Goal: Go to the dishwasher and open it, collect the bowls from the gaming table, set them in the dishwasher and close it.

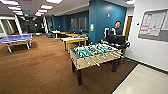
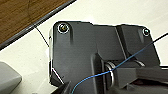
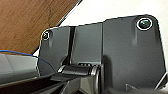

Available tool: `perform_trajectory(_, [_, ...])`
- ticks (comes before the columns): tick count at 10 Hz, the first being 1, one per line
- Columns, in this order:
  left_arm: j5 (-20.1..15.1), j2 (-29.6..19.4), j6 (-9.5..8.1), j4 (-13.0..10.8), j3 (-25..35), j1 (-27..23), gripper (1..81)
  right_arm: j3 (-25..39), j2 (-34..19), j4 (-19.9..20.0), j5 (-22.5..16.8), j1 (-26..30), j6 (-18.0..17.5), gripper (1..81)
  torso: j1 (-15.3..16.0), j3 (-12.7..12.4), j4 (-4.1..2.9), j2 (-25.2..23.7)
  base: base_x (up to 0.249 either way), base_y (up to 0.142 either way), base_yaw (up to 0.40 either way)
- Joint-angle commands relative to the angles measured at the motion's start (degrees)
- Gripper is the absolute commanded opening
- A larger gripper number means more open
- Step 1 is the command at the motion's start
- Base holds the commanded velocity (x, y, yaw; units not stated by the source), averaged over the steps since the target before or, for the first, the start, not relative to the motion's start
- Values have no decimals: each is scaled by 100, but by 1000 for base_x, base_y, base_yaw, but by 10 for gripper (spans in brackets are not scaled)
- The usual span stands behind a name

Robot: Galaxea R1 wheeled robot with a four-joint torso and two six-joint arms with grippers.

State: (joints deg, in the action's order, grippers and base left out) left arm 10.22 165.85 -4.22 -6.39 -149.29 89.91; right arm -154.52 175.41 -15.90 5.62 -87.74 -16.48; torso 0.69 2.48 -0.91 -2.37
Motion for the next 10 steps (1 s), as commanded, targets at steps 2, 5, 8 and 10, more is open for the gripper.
perform_trajectory(2, [-275, -78, 44, -20, -4, -241, 811, 45, 32, -10, -254, 305, 22, 811, 0, 0, 0, 0, 0, 0, 353])
perform_trajectory(5, [-275, -61, 44, -29, -4, -241, 811, 37, 32, -19, -254, 313, 22, 811, 0, 0, 0, 0, 0, 0, 353])
perform_trajectory(8, [-275, -52, 35, -56, -4, -241, 811, 37, 32, -19, -254, 313, 31, 811, 0, 0, 0, 0, 0, 0, 353])
perform_trajectory(10, [-283, -52, 35, -56, -4, -240, 811, 28, 32, -19, -254, 313, 31, 811, -5, -2, 0, 0, 0, 0, 312])
